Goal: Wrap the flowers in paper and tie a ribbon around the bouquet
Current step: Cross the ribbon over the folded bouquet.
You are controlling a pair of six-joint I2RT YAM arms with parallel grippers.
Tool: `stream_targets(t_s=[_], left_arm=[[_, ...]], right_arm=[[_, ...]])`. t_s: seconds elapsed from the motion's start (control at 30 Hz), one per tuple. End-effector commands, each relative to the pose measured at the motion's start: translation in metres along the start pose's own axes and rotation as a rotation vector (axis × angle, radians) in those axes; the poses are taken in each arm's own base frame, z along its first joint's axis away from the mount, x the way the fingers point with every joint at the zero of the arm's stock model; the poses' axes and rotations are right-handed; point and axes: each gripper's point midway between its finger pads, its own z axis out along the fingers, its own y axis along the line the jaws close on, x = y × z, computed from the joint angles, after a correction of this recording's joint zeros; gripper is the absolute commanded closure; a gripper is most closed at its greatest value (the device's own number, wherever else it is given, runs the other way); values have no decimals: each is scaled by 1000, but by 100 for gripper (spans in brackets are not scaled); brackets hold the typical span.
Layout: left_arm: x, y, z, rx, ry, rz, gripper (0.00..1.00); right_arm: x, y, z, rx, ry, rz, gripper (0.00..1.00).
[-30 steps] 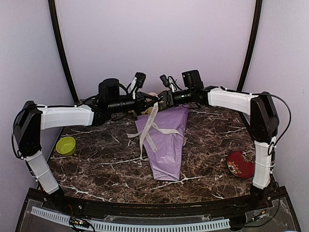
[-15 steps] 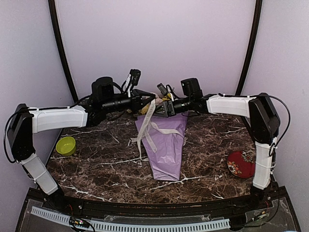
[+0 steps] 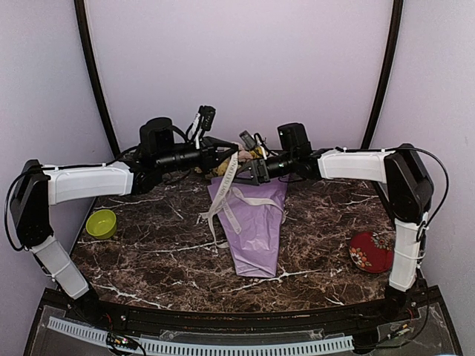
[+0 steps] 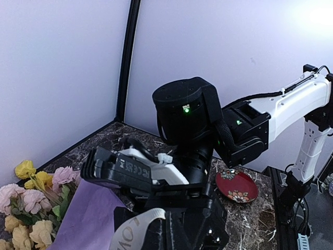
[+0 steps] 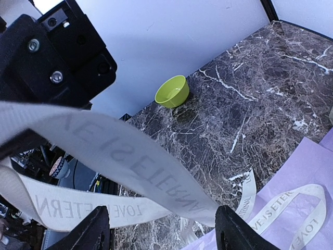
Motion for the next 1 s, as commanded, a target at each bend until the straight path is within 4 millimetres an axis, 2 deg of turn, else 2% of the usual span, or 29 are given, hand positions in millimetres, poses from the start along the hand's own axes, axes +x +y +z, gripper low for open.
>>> stream_targets(t_s=[0.0,0.2,0.3,0.37,0.43,0.5,0.57,0.7,0.87,0.97], left_arm=[[-19,-17,-4,80,-37,5,100],[-17,-19,-6,88,-32,6,100],[-19,-21,-8,91,-34,12,100],[-19,-22,-10,89,-31,15,100],[-17,-23,-12,86,-27,18,100],[-16,-23,-17,73,-26,27,100],[-15,-22,-22,53,-26,36,100],[-8,-19,-33,16,-16,44,100],[7,-14,-39,-18,23,31,100],[19,-9,-38,-34,46,9,100]], right_arm=[[-26,18,6,-35,-66,-66,30],[-35,-5,18,36,-96,-15,32],[-39,-13,21,57,-117,13,38],[-43,-15,21,59,-134,17,51],[-46,-19,21,77,-141,27,76],[-51,-26,16,114,-148,38,91],[-58,-33,9,155,-160,47,100],[-88,-37,-13,226,-219,25,100],[-133,-32,-52,344,-345,-45,100],[-148,-33,-75,453,-383,-97,100]])
